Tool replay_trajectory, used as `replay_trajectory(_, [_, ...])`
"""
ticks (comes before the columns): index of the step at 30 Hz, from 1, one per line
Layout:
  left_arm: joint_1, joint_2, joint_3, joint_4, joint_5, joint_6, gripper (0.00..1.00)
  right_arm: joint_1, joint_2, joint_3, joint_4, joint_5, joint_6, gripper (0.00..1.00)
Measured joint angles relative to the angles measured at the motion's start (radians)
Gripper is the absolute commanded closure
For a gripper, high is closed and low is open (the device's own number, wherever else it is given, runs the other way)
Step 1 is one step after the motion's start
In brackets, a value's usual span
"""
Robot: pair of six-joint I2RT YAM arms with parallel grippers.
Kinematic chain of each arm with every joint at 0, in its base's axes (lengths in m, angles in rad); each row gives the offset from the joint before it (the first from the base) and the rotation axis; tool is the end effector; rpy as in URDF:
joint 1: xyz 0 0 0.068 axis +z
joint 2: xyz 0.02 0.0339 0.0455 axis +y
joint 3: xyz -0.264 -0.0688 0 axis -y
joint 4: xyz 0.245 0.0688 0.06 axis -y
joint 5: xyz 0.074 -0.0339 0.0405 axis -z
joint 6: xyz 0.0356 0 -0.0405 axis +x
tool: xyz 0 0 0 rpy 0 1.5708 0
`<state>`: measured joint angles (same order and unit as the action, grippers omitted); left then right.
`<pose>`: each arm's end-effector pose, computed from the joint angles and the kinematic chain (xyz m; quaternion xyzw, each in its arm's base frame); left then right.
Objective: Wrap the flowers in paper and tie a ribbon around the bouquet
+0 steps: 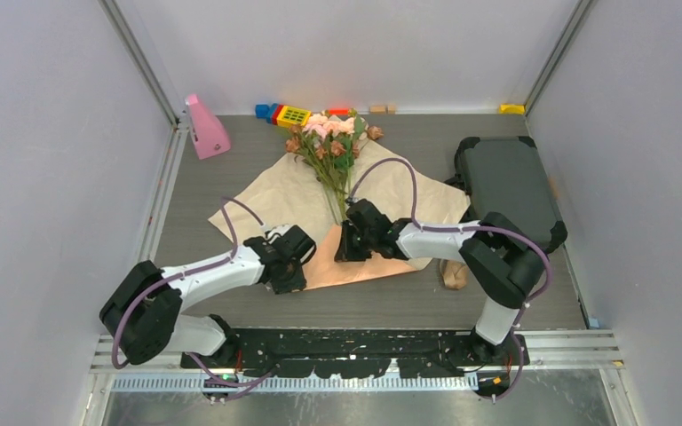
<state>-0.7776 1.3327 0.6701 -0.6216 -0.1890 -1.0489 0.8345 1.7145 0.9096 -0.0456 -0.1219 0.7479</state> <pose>0.1605 -0.1486 0.1621 -0.1466 0.9745 -0.0554 0.1608 0.2271 0.2571 0.1576 -0.0619 0.9323 0.2902 0.2067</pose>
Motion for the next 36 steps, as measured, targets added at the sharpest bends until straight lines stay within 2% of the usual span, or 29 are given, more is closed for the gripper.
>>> replay_trajectory(2, [0.000,-0.018,-0.010,-0.019,-0.005,-0.002,0.60,0.000,0.041,0.017,0.020,0.000,0.003,0.93])
replay_trajectory(4, [0.000,-0.038,-0.019,-0.050,-0.016,-0.008,0.49,0.001,0.066,0.021,0.033,0.008,0.008,0.94])
replay_trajectory(5, [0.000,-0.046,-0.021,-0.063,-0.023,-0.012,0.40,0.001,0.073,0.021,0.036,0.009,0.014,0.95])
replay_trajectory(8, [0.015,-0.097,-0.025,-0.123,-0.050,-0.018,0.04,0.001,0.075,0.018,0.050,0.026,0.024,0.95])
replay_trajectory(9, [0.035,-0.124,-0.029,-0.140,-0.056,-0.022,0.01,0.002,0.075,0.013,0.058,0.029,0.031,0.95])
replay_trajectory(15, [0.290,-0.323,-0.143,-0.109,-0.060,0.018,0.00,0.001,0.075,-0.007,0.104,0.031,0.058,0.96])
replay_trajectory(18, [0.423,-0.417,-0.235,-0.006,-0.028,0.043,0.00,0.001,0.078,-0.008,0.112,0.030,0.061,0.96])
replay_trajectory(22, [0.585,-0.465,-0.318,0.238,0.043,0.063,0.00,0.001,0.082,-0.008,0.122,0.026,0.061,0.97])
replay_trajectory(26, [0.771,-0.350,-0.322,0.442,0.111,0.097,0.00,0.001,0.085,-0.008,0.129,0.022,0.061,0.97])
replay_trajectory(30, [0.938,-0.107,-0.241,0.662,0.232,0.113,0.00,0.001,0.085,-0.008,0.132,0.021,0.061,0.97])
replay_trajectory(36, [1.007,0.194,-0.129,0.995,0.436,0.084,0.01,0.000,0.085,-0.008,0.132,0.016,0.060,0.98])
